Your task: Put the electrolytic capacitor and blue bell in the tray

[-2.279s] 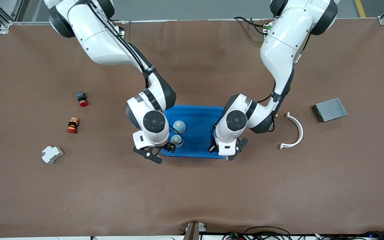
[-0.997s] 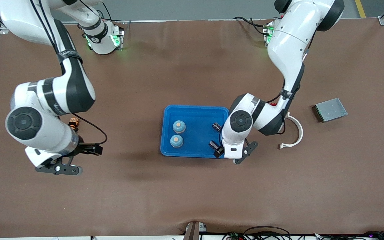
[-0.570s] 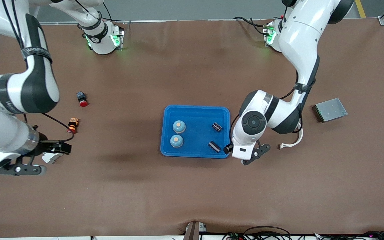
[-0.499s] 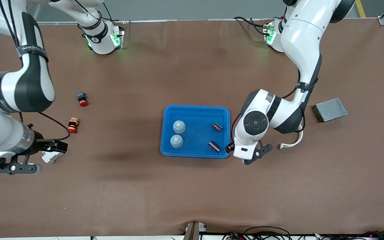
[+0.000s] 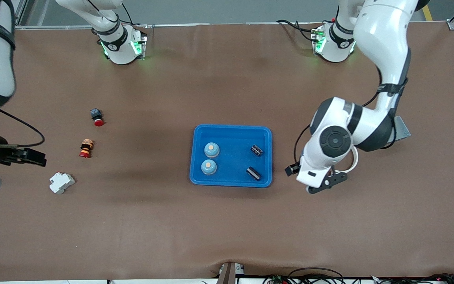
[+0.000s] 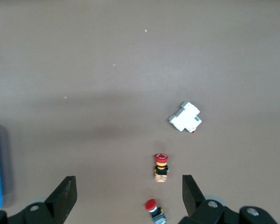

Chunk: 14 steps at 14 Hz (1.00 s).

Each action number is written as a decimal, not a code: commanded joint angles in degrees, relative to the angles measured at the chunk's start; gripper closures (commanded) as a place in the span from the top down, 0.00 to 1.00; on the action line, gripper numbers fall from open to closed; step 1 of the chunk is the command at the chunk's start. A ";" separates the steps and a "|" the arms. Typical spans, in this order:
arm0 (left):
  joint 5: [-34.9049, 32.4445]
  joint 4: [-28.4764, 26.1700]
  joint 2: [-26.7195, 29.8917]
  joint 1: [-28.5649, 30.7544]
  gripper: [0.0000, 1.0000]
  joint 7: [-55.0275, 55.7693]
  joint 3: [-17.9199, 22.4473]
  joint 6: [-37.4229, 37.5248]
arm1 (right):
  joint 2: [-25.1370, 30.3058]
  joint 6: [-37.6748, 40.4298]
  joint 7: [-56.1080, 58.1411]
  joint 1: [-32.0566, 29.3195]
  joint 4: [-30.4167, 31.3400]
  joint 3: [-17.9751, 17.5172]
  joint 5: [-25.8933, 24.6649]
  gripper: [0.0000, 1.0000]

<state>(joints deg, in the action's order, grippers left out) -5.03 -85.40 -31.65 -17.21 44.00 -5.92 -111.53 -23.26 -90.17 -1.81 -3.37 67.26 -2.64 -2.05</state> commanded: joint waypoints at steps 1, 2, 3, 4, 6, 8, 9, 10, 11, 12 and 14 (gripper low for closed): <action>1.24 -9.32 8.51 3.22 1.00 -6.53 -0.85 -0.09 | 3.83 0.69 -0.38 -1.81 3.22 -1.05 3.10 1.00; 2.12 -11.69 10.80 4.54 1.00 -9.78 -0.94 -0.09 | 5.06 0.78 -0.47 -2.33 4.19 -0.97 4.32 1.00; 2.91 -13.80 13.08 5.68 1.00 -12.86 -0.94 -0.09 | 6.29 0.95 -0.65 -2.08 5.07 -0.88 4.51 1.00; 3.88 -16.00 15.37 7.44 1.00 -16.11 -0.94 -0.09 | 7.26 1.39 -1.35 -1.90 5.51 -0.88 4.43 1.00; 4.68 -19.96 19.24 8.94 1.00 -21.22 -0.85 -0.09 | 8.49 2.27 -1.97 -1.55 5.95 -0.70 4.25 1.00; 4.76 -21.99 21.27 11.14 1.00 -24.21 -1.02 -0.17 | 8.93 2.28 -2.93 -1.37 6.22 -0.79 4.25 1.00; 4.76 -23.13 22.41 11.41 1.00 -26.05 -1.03 -0.17 | 9.20 2.36 -3.02 -0.85 6.22 -0.79 4.25 1.00; 4.85 -24.27 23.81 12.45 1.00 -28.07 -1.03 -0.26 | 9.64 2.36 -3.02 -0.50 6.30 -0.70 4.08 1.00; 5.03 -25.94 25.65 14.29 1.00 -31.05 -1.11 -0.26 | 9.81 2.36 -3.02 -0.49 6.31 -0.79 3.99 1.00; 5.20 -27.87 27.59 15.09 1.00 -33.43 -1.11 -0.35 | 9.82 2.36 -3.02 -0.75 6.31 -0.79 3.99 1.00; 5.29 -30.08 30.32 15.45 1.00 -34.16 -1.03 -0.53 | 9.99 2.45 -3.02 -0.93 6.31 -0.79 4.07 1.00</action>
<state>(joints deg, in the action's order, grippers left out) -0.82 -110.75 -6.43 -2.76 11.79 -6.27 -111.18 -15.18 -87.67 -4.02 -3.90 71.61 -3.27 1.23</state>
